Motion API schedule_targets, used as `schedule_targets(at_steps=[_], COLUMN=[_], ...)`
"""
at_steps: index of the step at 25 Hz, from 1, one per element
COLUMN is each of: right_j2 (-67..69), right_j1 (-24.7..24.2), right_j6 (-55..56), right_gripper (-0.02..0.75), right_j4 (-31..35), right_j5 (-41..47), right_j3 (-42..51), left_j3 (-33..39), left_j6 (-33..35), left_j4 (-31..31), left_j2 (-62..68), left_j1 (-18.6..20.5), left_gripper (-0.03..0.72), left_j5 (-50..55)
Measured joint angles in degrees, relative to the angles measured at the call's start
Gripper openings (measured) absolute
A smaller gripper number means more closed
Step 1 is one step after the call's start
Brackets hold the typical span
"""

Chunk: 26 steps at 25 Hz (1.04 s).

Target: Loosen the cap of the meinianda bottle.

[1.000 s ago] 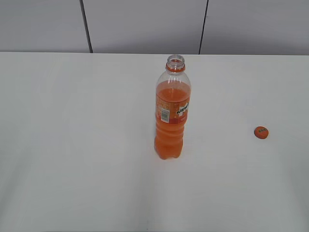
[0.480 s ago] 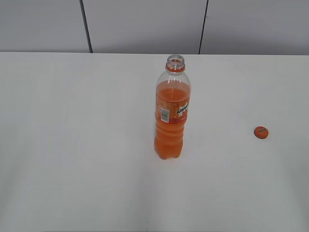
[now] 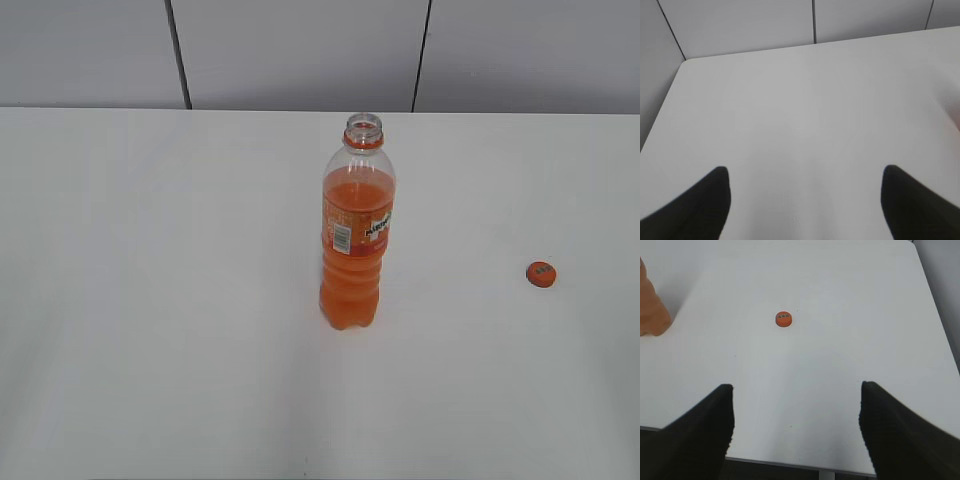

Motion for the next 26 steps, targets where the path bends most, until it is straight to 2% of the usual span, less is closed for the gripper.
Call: schedule_targets(at_steps=[26], right_j2=[0.0], right_j1=[0.0], right_j6=[3.67], right_gripper=[0.586], right_j4=[0.0], right_j5=[0.0], right_j3=[0.0], left_j3=[0.0], left_j6=[-0.05], left_j4=[0.0], left_j2=[0.0], left_j1=[0.0], left_gripper=[0.562], left_j5=[0.0])
